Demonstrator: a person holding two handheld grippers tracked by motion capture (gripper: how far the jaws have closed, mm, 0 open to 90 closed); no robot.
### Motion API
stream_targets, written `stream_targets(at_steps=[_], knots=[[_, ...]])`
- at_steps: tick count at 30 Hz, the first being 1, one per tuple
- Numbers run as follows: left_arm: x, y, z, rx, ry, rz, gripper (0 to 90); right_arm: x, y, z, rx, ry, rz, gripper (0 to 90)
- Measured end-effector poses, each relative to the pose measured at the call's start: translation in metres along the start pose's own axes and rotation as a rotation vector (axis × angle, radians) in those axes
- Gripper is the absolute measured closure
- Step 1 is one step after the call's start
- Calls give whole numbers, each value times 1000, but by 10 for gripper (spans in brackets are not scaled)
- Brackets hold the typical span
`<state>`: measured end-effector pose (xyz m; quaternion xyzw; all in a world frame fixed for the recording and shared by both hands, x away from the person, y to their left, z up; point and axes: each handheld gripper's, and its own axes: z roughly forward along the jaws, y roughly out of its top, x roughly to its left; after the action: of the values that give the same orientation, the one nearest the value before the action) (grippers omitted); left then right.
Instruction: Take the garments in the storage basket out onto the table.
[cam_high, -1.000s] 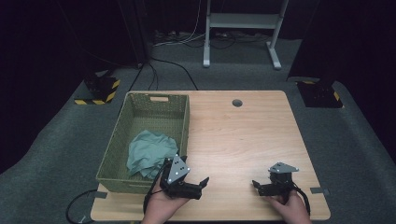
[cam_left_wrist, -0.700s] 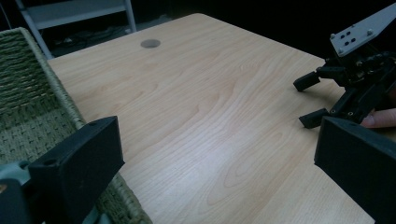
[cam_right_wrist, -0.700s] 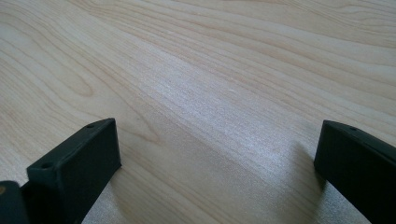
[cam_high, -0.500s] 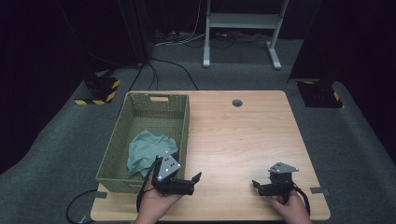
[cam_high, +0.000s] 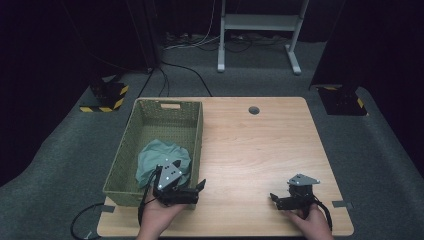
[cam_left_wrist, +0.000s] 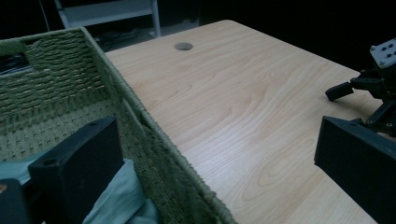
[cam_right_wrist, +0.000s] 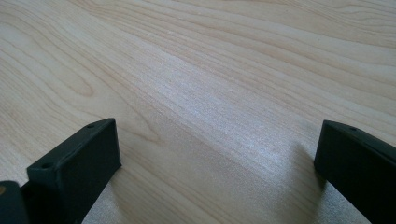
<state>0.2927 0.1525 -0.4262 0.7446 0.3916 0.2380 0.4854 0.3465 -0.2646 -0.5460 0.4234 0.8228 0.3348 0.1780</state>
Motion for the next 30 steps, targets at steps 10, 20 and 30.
stream_targets(at_steps=[10,20,30], knots=[[15,-2,-9,-8,42,-31,13,0,0,0,0,0,0,0],[29,-6,-15,1,81,-67,11,0,0,0,0,3,-3,0],[47,-9,-29,-15,132,-94,11,0,0,0,0,4,-3,0]])
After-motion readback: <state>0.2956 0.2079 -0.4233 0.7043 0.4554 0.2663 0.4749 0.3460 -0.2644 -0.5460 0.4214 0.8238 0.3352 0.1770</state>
